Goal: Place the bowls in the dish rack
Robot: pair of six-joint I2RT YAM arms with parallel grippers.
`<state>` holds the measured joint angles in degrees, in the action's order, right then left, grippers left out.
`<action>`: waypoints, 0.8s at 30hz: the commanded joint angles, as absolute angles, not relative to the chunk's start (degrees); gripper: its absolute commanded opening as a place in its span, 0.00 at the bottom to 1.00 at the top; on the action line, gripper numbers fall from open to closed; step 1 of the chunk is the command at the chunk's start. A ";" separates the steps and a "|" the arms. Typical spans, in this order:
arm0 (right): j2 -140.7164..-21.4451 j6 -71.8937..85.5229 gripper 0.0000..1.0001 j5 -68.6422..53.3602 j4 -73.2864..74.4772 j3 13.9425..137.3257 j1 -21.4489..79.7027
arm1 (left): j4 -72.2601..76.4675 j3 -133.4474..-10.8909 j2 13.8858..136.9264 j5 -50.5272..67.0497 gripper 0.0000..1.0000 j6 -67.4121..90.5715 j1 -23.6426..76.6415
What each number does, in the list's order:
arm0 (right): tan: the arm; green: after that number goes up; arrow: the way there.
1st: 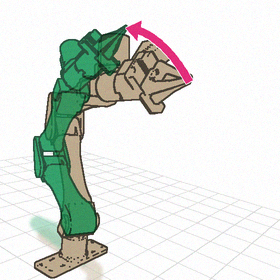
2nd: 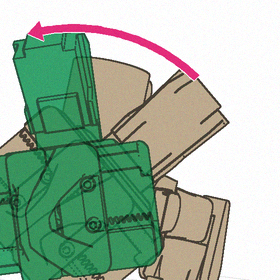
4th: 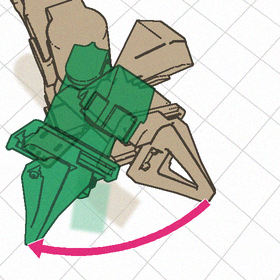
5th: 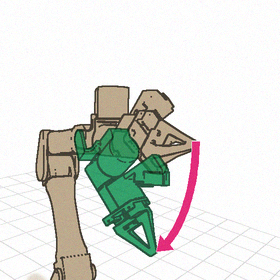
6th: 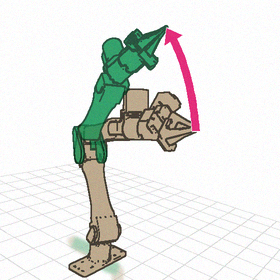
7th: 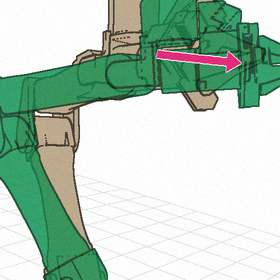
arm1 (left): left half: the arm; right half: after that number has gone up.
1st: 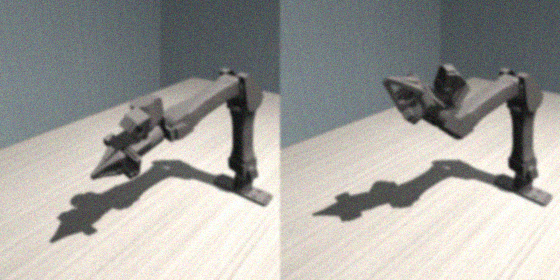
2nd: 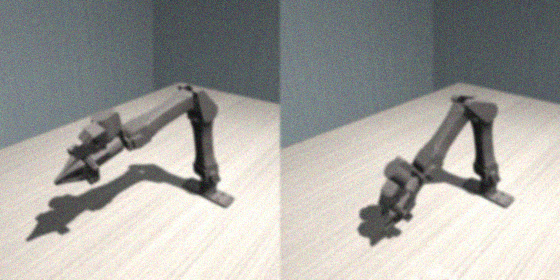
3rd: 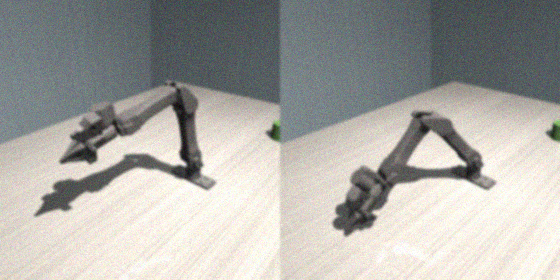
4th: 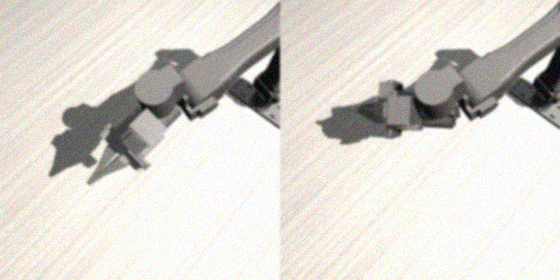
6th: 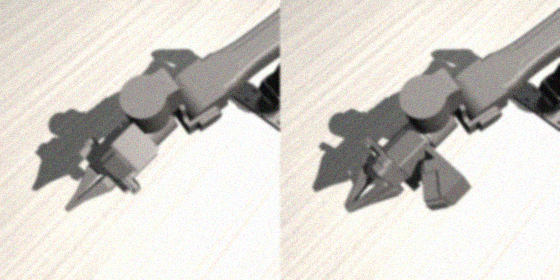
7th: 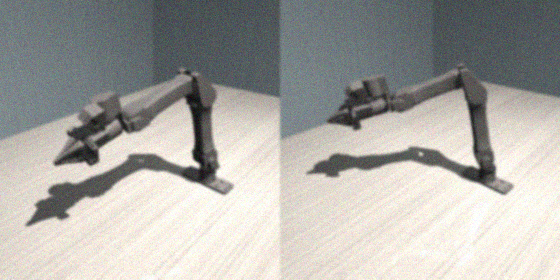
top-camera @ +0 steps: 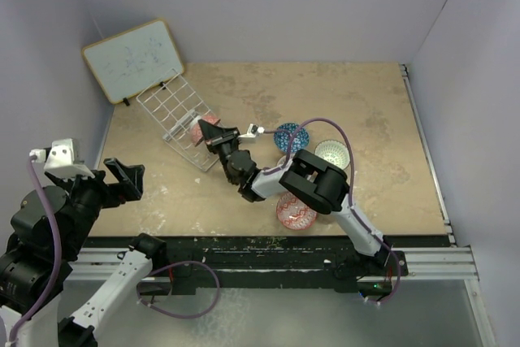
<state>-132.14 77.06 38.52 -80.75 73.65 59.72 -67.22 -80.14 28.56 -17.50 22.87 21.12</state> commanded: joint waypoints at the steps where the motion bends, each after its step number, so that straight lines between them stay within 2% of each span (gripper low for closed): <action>1: -132.87 79.49 0.00 40.06 -86.61 76.09 59.92 | -66.23 -80.10 27.83 -16.79 0.99 21.53 21.01; 24: -134.63 79.20 0.00 28.21 -79.55 79.32 53.00 | -65.84 -78.91 26.77 -16.79 0.99 21.06 21.07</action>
